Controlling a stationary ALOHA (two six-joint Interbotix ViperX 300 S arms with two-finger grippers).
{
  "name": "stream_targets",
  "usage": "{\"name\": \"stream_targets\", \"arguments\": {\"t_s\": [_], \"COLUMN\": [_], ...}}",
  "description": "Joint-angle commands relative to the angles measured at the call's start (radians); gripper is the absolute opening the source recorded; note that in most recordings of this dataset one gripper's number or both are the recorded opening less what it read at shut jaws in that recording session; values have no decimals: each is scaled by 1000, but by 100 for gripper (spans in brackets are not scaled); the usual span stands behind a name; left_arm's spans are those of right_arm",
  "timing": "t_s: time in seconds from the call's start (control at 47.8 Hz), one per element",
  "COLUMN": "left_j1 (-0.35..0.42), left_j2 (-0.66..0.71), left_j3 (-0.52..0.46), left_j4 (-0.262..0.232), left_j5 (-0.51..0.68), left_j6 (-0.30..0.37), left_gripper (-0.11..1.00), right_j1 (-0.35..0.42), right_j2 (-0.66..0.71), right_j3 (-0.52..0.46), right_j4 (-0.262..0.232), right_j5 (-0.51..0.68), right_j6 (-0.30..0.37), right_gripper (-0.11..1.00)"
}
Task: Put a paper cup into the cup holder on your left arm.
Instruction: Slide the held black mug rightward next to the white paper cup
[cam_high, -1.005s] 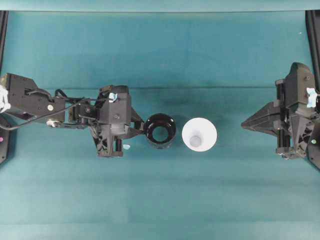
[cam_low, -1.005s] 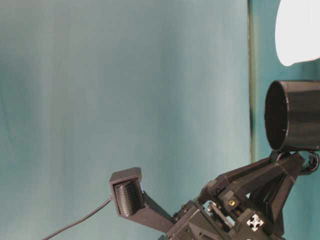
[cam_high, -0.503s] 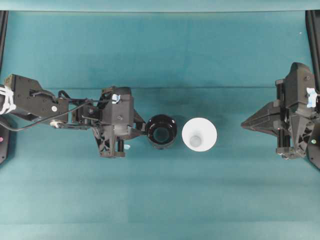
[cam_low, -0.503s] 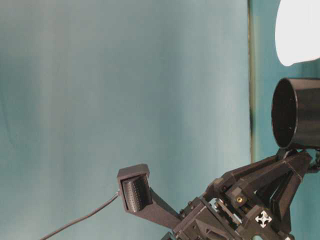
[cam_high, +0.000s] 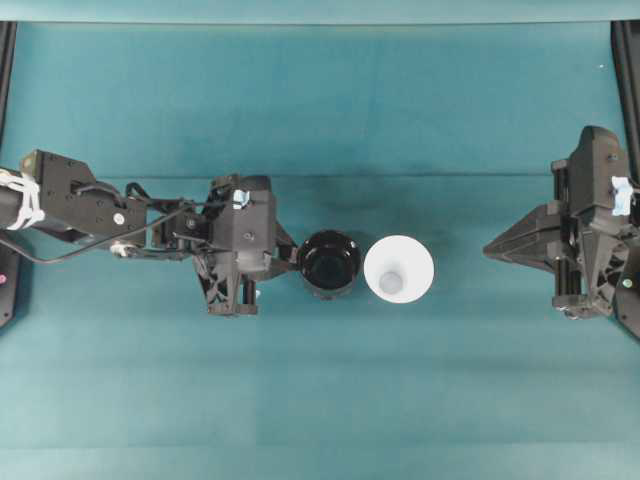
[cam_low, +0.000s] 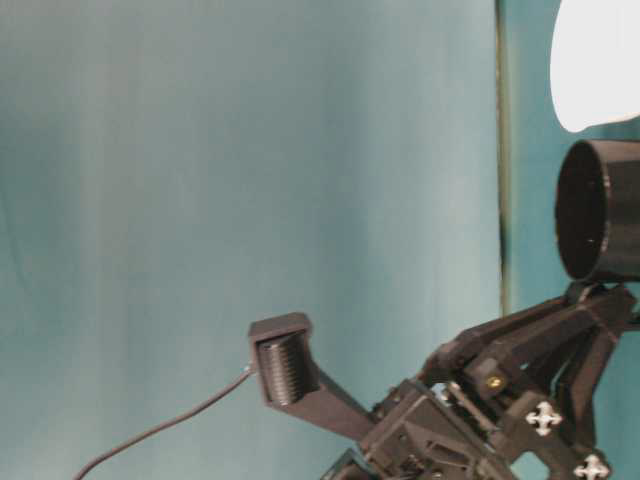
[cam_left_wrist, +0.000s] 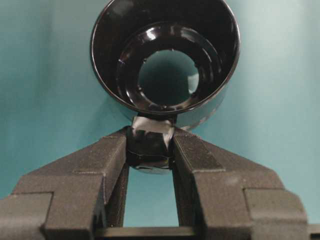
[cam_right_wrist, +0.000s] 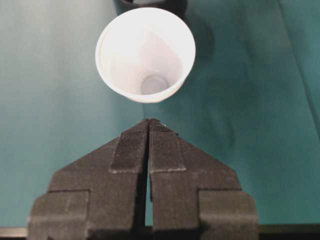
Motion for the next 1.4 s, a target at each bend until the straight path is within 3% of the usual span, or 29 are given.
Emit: {"name": "stream_targets", "arguments": {"t_s": [0.0, 1.152, 1.382], "left_j1": [-8, 2, 0], "left_j2": [5, 9, 11], "left_j3": [-14, -14, -17], "left_j4": [2, 2, 2], "left_j5": [-14, 20, 37], "left_j6": [-6, -11, -14], "left_gripper": [30, 31, 91], "right_j1": [0, 0, 0], "right_j2": [0, 0, 0], "right_j3": [-26, -25, -26], "right_j4": [2, 2, 2], "right_j5": [-3, -5, -5], "right_j6": [9, 11, 11], "right_gripper": [0, 0, 0]}}
